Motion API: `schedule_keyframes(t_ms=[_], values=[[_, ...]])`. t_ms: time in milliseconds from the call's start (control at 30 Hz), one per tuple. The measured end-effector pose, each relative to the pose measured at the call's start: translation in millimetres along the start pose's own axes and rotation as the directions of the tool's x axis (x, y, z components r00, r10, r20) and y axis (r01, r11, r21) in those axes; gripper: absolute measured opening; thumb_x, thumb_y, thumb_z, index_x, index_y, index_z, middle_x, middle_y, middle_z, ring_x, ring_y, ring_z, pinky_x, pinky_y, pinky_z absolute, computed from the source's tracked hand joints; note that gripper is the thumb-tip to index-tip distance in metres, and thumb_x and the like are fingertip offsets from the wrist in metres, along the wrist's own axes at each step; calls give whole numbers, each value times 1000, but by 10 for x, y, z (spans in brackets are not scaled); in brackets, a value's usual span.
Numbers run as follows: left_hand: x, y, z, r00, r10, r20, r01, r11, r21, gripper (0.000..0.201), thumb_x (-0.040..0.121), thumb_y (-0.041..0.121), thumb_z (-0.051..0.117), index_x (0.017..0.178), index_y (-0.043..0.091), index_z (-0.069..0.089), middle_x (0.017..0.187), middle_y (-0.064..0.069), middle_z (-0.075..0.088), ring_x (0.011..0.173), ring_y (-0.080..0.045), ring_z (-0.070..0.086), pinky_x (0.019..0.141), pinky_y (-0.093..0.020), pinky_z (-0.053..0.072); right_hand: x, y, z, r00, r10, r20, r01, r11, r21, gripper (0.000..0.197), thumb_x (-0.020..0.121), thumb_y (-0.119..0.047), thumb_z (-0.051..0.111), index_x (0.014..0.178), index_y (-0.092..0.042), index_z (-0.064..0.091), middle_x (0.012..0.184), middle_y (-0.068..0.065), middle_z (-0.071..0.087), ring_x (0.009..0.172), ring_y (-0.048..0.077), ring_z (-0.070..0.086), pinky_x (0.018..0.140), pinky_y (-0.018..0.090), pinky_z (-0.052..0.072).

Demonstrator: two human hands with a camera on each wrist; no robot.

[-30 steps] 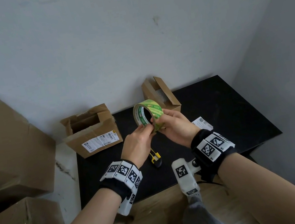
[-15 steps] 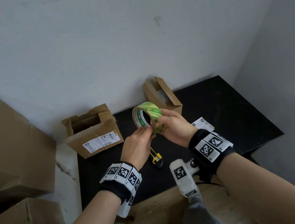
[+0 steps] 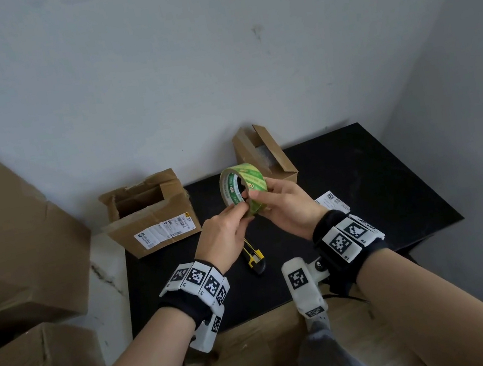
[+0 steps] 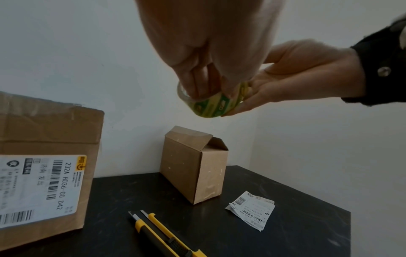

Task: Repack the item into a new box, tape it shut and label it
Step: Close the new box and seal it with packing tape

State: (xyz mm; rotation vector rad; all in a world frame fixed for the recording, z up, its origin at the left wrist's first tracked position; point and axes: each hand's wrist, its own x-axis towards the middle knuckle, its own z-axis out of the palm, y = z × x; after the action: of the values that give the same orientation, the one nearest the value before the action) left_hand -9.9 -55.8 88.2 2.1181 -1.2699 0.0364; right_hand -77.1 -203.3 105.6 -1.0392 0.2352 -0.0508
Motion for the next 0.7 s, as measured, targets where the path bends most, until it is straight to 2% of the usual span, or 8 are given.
schedule_keyframes(t_ms=[100, 233, 433, 700], values=[[-7, -7, -14, 1000, -5, 7, 5, 1000, 8, 17, 88, 12, 61, 103, 5, 63, 90, -8, 69, 78, -20, 68, 66, -36, 57, -3, -23, 11, 1000, 5, 7, -4, 1000, -24, 31, 90, -1, 50, 120, 6, 53, 112, 17, 62, 106, 26, 59, 93, 33, 50], [-6, -27, -22, 999, 29, 21, -30, 998, 52, 16, 89, 16, 59, 101, 7, 62, 90, -7, 68, 80, -21, 68, 65, -40, 57, -19, -53, 55, 997, -3, -80, -3, 997, -76, 18, 90, 2, 45, 99, -1, 60, 96, 10, 66, 96, 22, 62, 83, 33, 52], [21, -23, -51, 998, 63, 8, -63, 994, 92, 14, 88, 16, 58, 100, 8, 63, 89, -8, 68, 77, -23, 67, 62, -40, 56, -49, -106, 80, 997, -21, -80, 17, 998, -55, 14, 91, 0, 48, 98, 2, 60, 96, 12, 66, 94, 22, 64, 89, 37, 52], [37, 30, -68, 997, 68, 30, -70, 992, 104, 13, 88, 13, 60, 100, 8, 64, 87, -8, 68, 75, -23, 67, 62, -40, 56, -82, -153, 81, 996, -15, -83, 9, 997, -78, 13, 87, 5, 48, 91, 1, 59, 84, 7, 67, 86, 20, 65, 81, 36, 53]])
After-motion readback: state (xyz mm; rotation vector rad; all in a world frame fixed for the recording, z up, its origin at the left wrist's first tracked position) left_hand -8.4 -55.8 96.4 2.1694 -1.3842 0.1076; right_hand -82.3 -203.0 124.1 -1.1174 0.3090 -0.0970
